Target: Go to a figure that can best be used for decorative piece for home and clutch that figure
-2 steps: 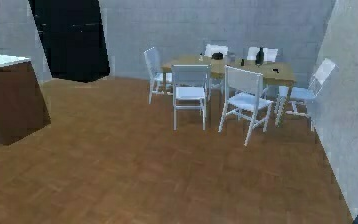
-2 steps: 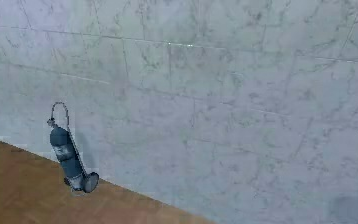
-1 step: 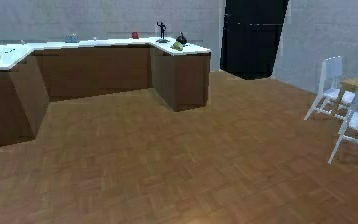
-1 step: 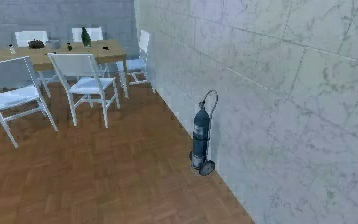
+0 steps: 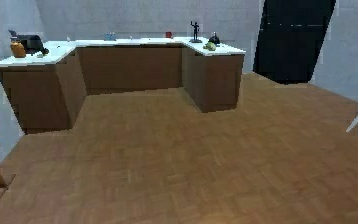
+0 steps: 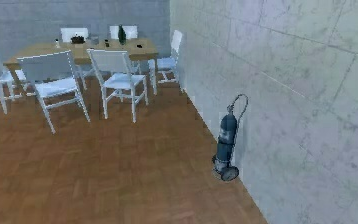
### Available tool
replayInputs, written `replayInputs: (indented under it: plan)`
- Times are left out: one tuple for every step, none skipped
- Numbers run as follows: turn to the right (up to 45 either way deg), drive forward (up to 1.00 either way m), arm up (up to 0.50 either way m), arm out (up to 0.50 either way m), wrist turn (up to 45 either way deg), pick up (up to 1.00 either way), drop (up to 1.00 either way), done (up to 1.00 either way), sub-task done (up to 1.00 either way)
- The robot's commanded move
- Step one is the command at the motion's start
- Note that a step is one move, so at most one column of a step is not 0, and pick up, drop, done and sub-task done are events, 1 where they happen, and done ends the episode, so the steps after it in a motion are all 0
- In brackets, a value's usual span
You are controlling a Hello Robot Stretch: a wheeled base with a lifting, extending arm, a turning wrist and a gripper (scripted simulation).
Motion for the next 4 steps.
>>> replayInputs:
  plan:
    - [0.0,1.00,0.00,0.00,0.0,0.00,0.00,0.00,0.00]
    - [0.0,1.00,0.00,0.00,0.0,0.00,0.00,0.00,0.00]
    - [-3.0,0.00,0.00,0.00,0.0,0.00,0.00,0.00,0.00]
    - [0.0,0.95,0.00,0.00,0.0,0.00,0.00,0.00,0.00]
